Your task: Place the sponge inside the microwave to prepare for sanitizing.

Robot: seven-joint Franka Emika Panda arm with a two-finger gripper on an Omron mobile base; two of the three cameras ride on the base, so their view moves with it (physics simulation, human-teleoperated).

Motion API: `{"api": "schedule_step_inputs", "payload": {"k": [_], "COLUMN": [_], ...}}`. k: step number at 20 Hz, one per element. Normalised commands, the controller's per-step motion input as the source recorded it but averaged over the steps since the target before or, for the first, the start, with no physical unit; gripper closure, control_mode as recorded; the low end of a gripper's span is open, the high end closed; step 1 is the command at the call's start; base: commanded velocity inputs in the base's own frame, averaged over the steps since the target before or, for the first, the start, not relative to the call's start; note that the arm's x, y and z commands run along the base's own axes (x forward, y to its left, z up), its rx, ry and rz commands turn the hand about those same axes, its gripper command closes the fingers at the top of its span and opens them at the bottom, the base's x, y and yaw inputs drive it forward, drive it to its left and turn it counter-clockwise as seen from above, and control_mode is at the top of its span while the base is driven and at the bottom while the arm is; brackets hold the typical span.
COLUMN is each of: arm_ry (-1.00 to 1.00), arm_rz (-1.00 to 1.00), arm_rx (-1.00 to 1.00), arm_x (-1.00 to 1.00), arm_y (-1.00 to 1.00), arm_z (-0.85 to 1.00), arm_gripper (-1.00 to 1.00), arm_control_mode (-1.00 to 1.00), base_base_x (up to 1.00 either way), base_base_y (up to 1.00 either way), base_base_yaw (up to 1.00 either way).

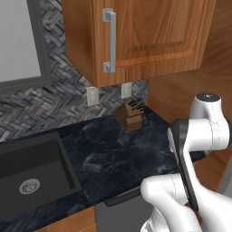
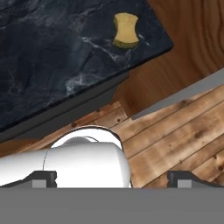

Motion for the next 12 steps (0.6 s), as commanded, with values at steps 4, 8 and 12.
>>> {"api": "schedule_step_inputs", "payload": {"k": [4,8,12], "arm_ry": [-0.1,-0.08,-0.02], "arm_rz": [0.0,0.01,0.0], "arm_rx": [0.0,0.0,0.02], "arm_x": [0.29,0.31,0.58], "arm_y": [-0.49,-0.54,-0.12], "arm_z": [-0.02,0.0,-0.18], "arm_gripper": [-1.0,-1.0,-1.0], "arm_control_mode": [-1.0,-1.0,-1.0], "base_base_x": [0.0,0.0,0.0], "base_base_y": [0.0,0.0,0.0], "base_base_yaw": [0.0,0.0,0.0]}}
